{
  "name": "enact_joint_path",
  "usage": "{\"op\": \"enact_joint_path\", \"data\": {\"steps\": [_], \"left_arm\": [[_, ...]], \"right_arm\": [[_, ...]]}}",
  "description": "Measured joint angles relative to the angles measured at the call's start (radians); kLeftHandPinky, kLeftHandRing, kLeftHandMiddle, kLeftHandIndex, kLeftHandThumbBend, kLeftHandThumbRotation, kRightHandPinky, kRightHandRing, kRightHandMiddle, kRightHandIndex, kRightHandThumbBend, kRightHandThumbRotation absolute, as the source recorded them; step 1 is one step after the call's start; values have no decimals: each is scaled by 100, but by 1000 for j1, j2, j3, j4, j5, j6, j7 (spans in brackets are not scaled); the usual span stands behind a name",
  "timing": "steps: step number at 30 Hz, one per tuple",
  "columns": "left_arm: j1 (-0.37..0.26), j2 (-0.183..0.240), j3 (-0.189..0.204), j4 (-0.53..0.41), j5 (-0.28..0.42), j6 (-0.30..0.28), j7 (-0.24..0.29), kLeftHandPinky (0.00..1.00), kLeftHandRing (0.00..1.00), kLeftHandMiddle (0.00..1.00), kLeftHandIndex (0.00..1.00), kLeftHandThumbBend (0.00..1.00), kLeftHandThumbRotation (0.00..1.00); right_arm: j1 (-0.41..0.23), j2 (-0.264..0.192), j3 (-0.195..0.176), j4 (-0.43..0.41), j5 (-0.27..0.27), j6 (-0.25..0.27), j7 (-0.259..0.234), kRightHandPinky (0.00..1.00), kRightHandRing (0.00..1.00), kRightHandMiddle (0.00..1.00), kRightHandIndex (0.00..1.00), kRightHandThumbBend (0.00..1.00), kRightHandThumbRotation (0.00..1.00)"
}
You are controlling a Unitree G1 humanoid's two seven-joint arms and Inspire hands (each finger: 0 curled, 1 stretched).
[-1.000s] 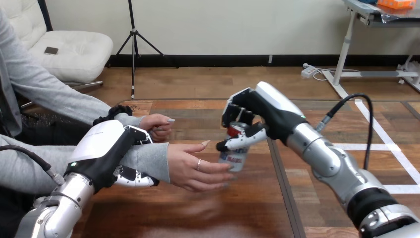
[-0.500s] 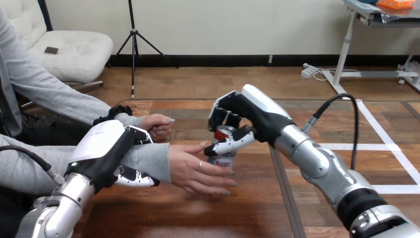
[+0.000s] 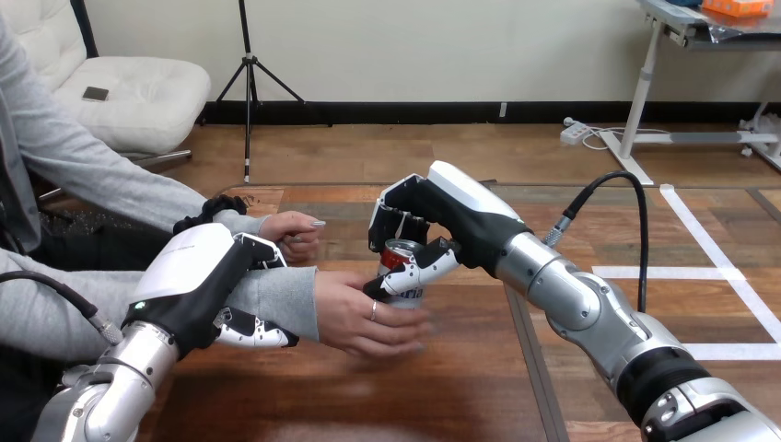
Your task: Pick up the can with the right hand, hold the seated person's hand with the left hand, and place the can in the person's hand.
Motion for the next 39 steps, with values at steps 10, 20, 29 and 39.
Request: {"op": "enact_joint_path", "data": {"steps": [10,20,29,39], "left_arm": [[0,0,0,-1,0,0,0,31,36,42,43,65,0],[0,-1,4,-1,0,0,2,30,34,40,43,65,0],[2,-1,4,-1,0,0,13,30,34,40,42,65,0],[3,-1,5,-1,0,0,26,29,33,39,42,65,0]], "right_arm": [[-11,1,7,0,0,-1,2,34,36,41,40,73,0],[-13,3,7,-6,0,-7,4,34,36,41,40,73,0],[-13,3,7,-16,1,-14,16,34,36,41,41,72,0],[-13,3,7,-35,1,-15,20,35,37,42,41,71,0]]}}
